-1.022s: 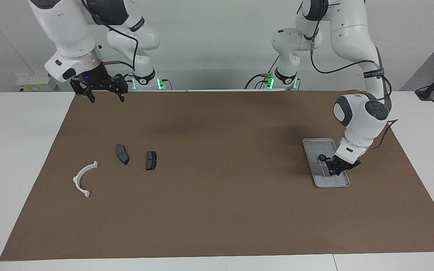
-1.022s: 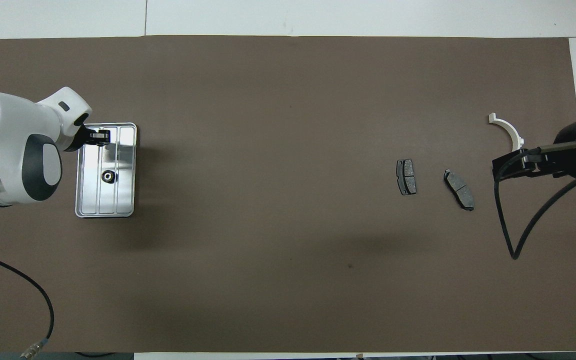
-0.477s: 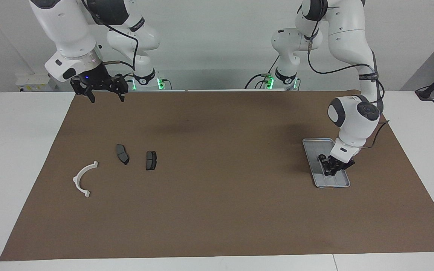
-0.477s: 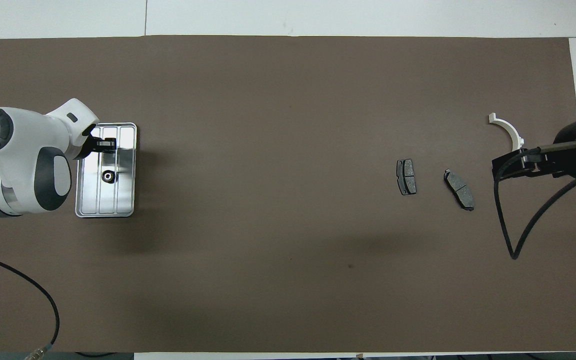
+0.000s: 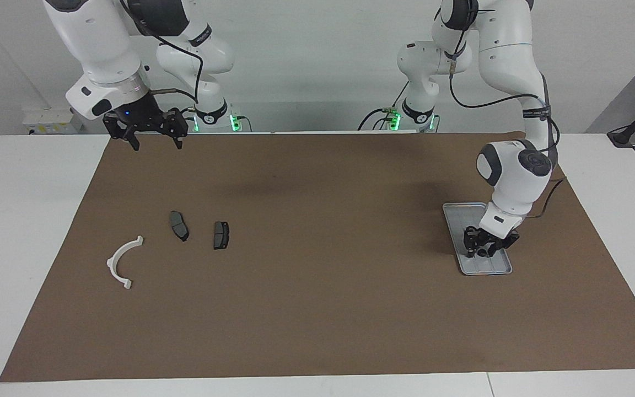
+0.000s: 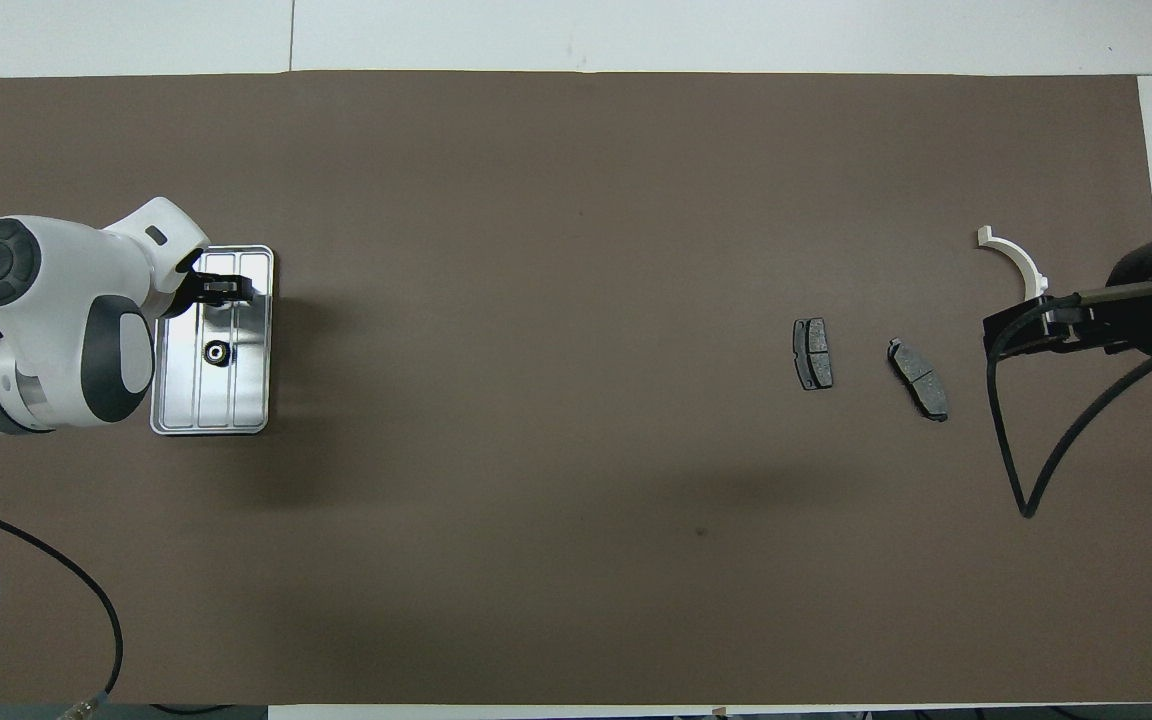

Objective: Pick bearing gear from pile to tray

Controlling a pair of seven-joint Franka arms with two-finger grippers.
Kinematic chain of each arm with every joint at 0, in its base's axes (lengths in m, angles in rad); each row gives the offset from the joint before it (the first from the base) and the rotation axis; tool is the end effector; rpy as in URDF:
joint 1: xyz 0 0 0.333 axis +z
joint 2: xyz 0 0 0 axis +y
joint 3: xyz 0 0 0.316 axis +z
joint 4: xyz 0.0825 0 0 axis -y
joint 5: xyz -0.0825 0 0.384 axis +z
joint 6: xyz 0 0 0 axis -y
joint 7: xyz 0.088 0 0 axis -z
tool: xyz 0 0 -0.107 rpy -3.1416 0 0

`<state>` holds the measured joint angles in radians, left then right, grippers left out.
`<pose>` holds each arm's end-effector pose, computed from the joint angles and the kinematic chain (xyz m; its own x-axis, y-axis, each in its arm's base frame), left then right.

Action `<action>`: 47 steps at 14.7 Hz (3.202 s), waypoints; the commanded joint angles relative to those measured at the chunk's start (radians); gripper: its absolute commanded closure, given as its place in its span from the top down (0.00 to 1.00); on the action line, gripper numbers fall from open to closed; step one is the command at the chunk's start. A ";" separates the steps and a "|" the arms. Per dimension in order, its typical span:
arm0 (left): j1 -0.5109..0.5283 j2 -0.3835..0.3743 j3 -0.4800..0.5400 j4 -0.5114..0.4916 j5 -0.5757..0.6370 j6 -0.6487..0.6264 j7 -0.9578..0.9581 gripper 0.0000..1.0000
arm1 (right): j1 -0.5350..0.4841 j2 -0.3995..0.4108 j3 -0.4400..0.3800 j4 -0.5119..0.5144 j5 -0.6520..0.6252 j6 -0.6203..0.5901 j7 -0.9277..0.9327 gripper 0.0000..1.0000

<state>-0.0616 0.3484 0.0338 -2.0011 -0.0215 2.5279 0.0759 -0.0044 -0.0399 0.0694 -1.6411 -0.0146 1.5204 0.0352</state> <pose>0.6220 -0.0180 0.3013 0.9800 -0.0896 0.1775 -0.0893 -0.9960 -0.0097 0.5342 0.0339 0.6090 0.9964 0.0286 -0.0801 0.0303 -0.9993 0.0202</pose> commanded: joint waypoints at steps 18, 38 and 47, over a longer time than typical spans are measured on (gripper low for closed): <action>-0.113 -0.425 -0.023 0.358 0.005 -0.871 -0.358 1.00 | -0.003 -0.011 -0.002 -0.005 0.027 0.018 0.017 1.00; -0.092 -0.384 -0.005 0.446 0.038 -1.038 -0.163 1.00 | -0.002 -0.014 0.001 -0.003 0.028 0.020 0.014 1.00; -0.093 -0.384 0.001 0.440 0.045 -1.017 -0.116 1.00 | 0.003 -0.020 0.001 -0.005 0.028 0.020 0.015 1.00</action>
<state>-0.1612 -0.0512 0.0354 -1.5899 0.0129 1.5165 -0.0621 -0.0027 -0.0466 0.0701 -1.6366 -0.0145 1.5284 0.0353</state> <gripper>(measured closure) 0.000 0.000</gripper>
